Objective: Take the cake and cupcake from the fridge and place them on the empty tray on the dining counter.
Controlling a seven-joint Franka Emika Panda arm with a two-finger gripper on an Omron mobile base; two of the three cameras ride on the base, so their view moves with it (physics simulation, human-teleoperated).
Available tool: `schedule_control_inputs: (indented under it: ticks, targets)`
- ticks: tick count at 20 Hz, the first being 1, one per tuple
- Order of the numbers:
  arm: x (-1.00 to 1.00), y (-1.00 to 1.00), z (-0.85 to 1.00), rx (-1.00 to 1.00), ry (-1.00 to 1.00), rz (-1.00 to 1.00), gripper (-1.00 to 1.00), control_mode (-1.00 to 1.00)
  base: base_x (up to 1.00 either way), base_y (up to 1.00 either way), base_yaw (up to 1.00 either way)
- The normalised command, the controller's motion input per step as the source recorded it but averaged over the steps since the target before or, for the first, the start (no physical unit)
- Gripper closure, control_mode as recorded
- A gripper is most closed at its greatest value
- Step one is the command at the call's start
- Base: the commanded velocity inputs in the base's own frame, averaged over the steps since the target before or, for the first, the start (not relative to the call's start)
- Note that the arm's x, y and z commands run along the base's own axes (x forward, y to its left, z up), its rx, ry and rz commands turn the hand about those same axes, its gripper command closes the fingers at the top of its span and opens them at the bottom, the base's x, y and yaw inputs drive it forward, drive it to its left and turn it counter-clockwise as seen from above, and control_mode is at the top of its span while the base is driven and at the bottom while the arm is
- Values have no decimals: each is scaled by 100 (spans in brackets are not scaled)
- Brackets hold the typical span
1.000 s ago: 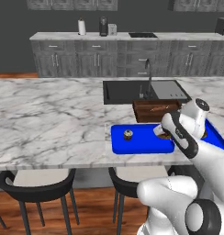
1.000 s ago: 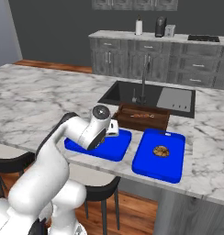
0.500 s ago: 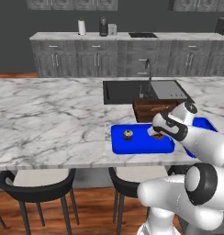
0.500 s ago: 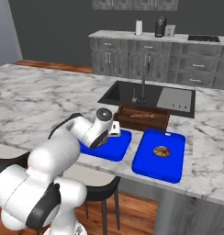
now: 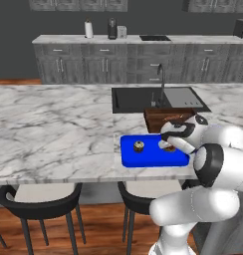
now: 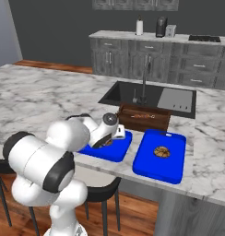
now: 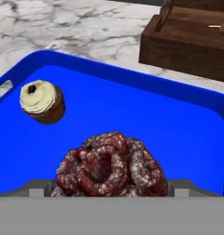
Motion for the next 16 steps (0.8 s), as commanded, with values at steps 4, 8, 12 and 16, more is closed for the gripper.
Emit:
schedule_control_inputs:
  ticks: [4,8,12,16]
  targets:
    - [37,-5,-31,0,0,0,100,-100,0,0,0]
    - [37,0,-30,0,1,0,100,-100,0,0,0]
    - [28,-5,-31,0,0,0,100,-100,0,0,0]
    - [21,-5,-32,0,1,0,100,-100,0,0,0]
